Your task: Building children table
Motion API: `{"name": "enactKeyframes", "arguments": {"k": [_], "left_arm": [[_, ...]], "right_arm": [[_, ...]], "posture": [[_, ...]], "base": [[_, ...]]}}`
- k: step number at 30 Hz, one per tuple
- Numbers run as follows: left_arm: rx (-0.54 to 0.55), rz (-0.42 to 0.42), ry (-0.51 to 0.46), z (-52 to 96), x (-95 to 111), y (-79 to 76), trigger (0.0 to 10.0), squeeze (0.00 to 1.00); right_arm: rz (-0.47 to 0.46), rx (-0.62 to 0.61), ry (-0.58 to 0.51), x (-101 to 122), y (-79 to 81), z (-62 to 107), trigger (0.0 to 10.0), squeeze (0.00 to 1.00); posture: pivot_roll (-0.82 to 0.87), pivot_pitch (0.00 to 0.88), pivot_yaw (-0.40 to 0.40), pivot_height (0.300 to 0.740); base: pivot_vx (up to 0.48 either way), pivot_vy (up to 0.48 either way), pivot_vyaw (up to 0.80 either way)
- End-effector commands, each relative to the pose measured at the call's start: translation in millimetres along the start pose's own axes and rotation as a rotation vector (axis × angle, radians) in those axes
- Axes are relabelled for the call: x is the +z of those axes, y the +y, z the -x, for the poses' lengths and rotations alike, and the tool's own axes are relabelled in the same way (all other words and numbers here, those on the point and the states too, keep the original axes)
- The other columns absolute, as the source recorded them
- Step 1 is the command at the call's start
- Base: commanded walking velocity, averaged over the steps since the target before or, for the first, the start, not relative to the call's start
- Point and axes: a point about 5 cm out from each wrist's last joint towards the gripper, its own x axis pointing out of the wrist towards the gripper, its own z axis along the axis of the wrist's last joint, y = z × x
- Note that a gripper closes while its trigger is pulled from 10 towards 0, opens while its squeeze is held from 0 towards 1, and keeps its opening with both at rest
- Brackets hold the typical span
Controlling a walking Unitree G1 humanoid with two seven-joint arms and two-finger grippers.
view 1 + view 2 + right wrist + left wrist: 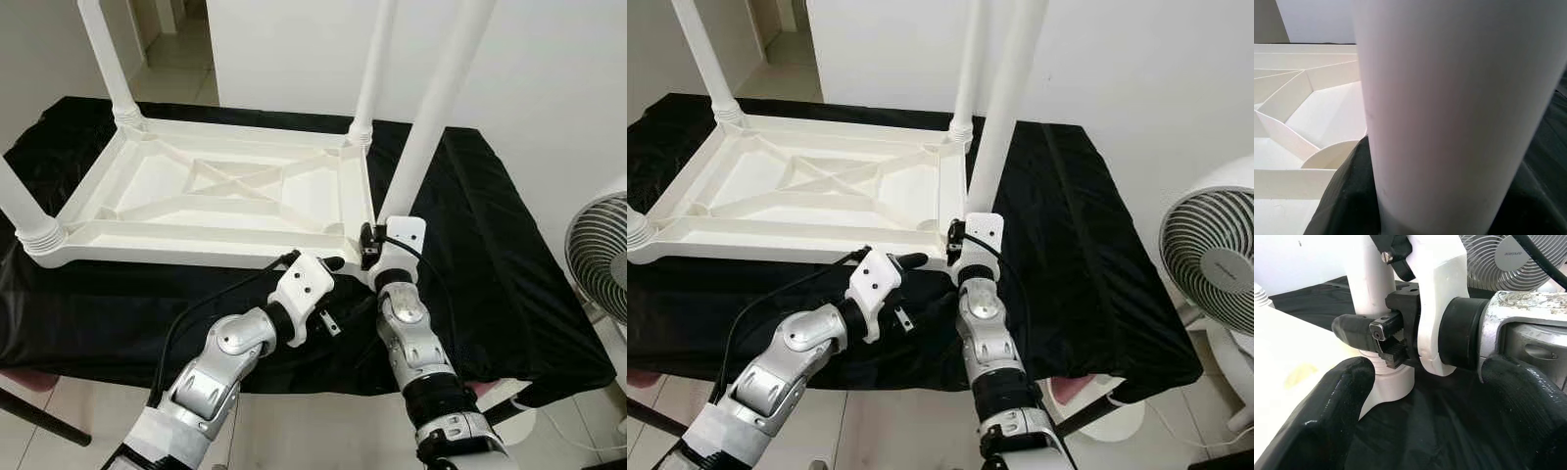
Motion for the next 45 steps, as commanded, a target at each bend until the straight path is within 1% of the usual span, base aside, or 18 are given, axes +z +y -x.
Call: {"name": "enactKeyframes", "arguments": {"k": [1,2,3,4,6,8,12,14,18,20,23,24,25,27,36,41,42,45], "left_arm": [[-0.066,0.001,0.003,-1.5,-1.2,-5.4,10.0,0.0],[-0.066,0.001,0.003,-1.5,-1.2,-5.4,10.0,0.0],[-0.065,0.0,0.002,-1.8,-1.0,-5.1,10.0,0.0],[-0.062,-0.001,0.001,-1.9,-0.9,-4.7,10.0,0.0],[-0.06,-0.002,0.0,-1.9,-0.8,-4.5,10.0,0.0],[-0.054,-0.003,-0.002,-2.5,-0.7,-4.5,10.0,0.0],[-0.05,-0.001,-0.005,-2.8,-0.4,-4.7,10.0,0.0],[-0.052,-0.002,-0.007,-2.9,-0.1,-5.0,10.0,0.0],[-0.056,-0.006,-0.007,-2.8,-0.2,-4.7,10.0,0.0],[-0.058,-0.009,-0.005,-2.9,-0.6,-3.3,10.0,0.0],[-0.059,-0.01,-0.006,-2.9,-0.5,-3.1,10.0,0.0],[-0.062,-0.011,-0.006,-3.0,-0.5,-3.1,10.0,0.0],[-0.066,-0.013,-0.006,-3.3,-0.5,-3.7,10.0,0.0],[-0.071,-0.014,-0.007,-3.7,-0.5,-4.3,10.0,0.0],[-0.081,-0.025,-0.006,-3.2,-0.1,-2.6,10.0,0.0],[-0.081,-0.029,-0.004,-2.5,-0.5,-1.9,10.0,0.0],[-0.08,-0.03,-0.003,-2.4,-0.6,-1.9,10.0,0.0],[-0.08,-0.03,-0.003,-2.4,-0.7,-2.0,10.0,0.0]], "right_arm": [[-0.003,0.0,0.054,-10.6,-0.3,4.7,10.0,0.0],[-0.003,0.0,0.054,-10.6,-0.3,4.7,10.0,0.0],[-0.003,-0.003,0.055,-10.5,-2.1,4.2,10.0,0.41],[-0.012,0.025,0.042,-8.6,-2.3,4.1,10.0,1.0],[-0.019,0.046,0.032,-7.2,-2.3,4.0,10.0,1.0],[-0.07,0.124,0.012,-2.9,-2.6,4.3,10.0,1.0],[-0.085,0.185,-0.001,0.1,-7.7,4.6,10.0,1.0],[-0.057,0.28,-0.007,3.4,-20.6,4.3,10.0,1.0],[-0.029,0.364,-0.003,6.2,-32.0,3.3,10.0,1.0],[0.045,0.458,0.013,7.5,-43.5,0.2,10.0,1.0],[0.052,0.482,0.022,7.3,-44.5,-0.1,10.0,1.0],[0.068,0.52,0.029,7.3,-44.4,-0.7,10.0,0.04],[0.087,0.566,0.033,7.2,-43.7,-1.1,10.0,0.0],[0.105,0.635,0.048,5.4,-40.7,-1.6,10.0,0.0],[0.121,0.722,0.082,-3.2,-26.0,-9.1,10.0,0.0],[0.125,0.719,0.095,-6.6,-24.5,-12.4,10.0,0.0],[0.125,0.715,0.099,-8.2,-24.9,-12.8,3.4,0.0],[0.125,0.713,0.102,-9.2,-25.2,-12.9,3.4,0.0]], "posture": [[0.08,0.022,-0.036,0.74],[0.08,0.022,-0.036,0.74],[0.08,0.016,-0.042,0.74],[0.08,0.013,-0.045,0.74],[0.08,0.013,-0.045,0.74],[0.08,0.009,-0.051,0.74],[0.08,0.006,-0.052,0.74],[0.08,0.002,-0.052,0.74],[0.08,0.0,-0.052,0.74],[0.07,0.0,-0.049,0.74],[0.07,0.0,-0.049,0.74],[0.07,0.0,-0.047,0.74],[0.07,0.0,-0.044,0.74],[0.07,0.0,-0.04,0.74],[0.08,0.0,-0.033,0.74],[0.08,0.0,-0.036,0.74],[0.09,0.0,-0.035,0.74],[0.09,0.0,-0.035,0.74]], "base": [[0.0,0.0,0.0],[0.0,0.0,0.0],[0.0,0.0,0.0],[0.0,0.0,0.0],[0.0,0.0,0.0],[0.0,0.0,0.0],[0.0,0.0,0.0],[0.0,0.0,0.0],[0.0,0.0,0.0],[0.0,0.0,0.0],[0.0,0.0,0.0],[0.0,0.0,0.0],[0.0,0.0,0.0],[0.0,0.0,0.0],[0.0,0.0,0.0],[0.0,0.0,0.0],[0.0,0.0,0.0],[0.0,0.0,0.0]]}}
